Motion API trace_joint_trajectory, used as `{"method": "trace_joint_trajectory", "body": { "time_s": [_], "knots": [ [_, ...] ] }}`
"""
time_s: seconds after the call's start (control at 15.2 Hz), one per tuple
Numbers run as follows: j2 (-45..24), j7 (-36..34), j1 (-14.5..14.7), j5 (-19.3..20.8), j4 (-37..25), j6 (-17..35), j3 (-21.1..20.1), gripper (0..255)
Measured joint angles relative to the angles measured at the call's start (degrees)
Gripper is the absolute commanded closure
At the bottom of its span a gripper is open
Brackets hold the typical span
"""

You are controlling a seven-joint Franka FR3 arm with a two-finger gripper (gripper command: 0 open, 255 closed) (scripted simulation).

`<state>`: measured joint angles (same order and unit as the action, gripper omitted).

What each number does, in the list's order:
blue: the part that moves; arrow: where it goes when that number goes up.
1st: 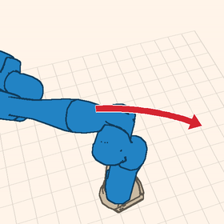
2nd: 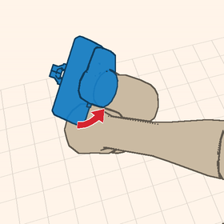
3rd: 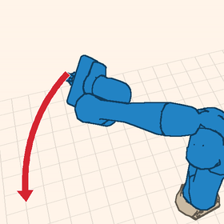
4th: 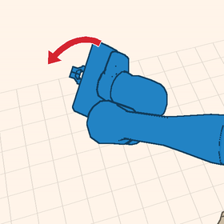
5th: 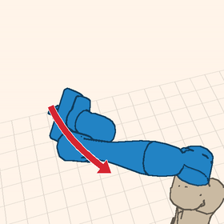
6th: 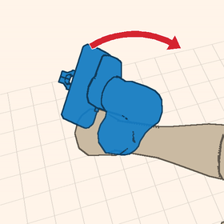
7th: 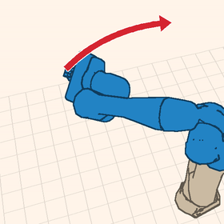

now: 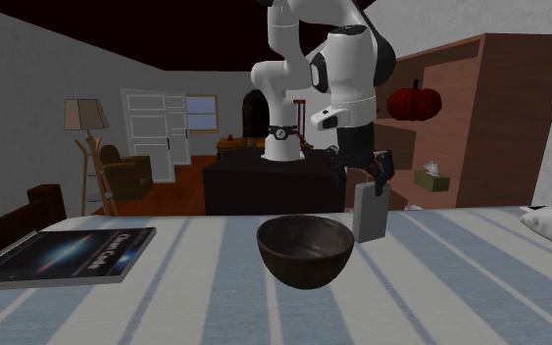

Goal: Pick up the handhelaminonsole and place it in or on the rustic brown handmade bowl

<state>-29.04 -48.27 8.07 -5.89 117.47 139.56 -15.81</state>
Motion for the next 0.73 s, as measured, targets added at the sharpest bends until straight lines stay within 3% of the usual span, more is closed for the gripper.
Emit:
{"method": "trace_joint_trajectory", "body": {
  "time_s": [0.07, 0.13, 0.73],
  "knots": [
    [0.0, 0.0, 0.0, 0.0, 0.0, 0.0, 0.0, 0],
    [0.0, 0.0, 0.0, 0.0, 0.0, 0.0, 0.0, 255],
    [0.1, 0.0, 0.0, 0.0, 0.0, 0.0, 0.0, 255]
  ]
}}
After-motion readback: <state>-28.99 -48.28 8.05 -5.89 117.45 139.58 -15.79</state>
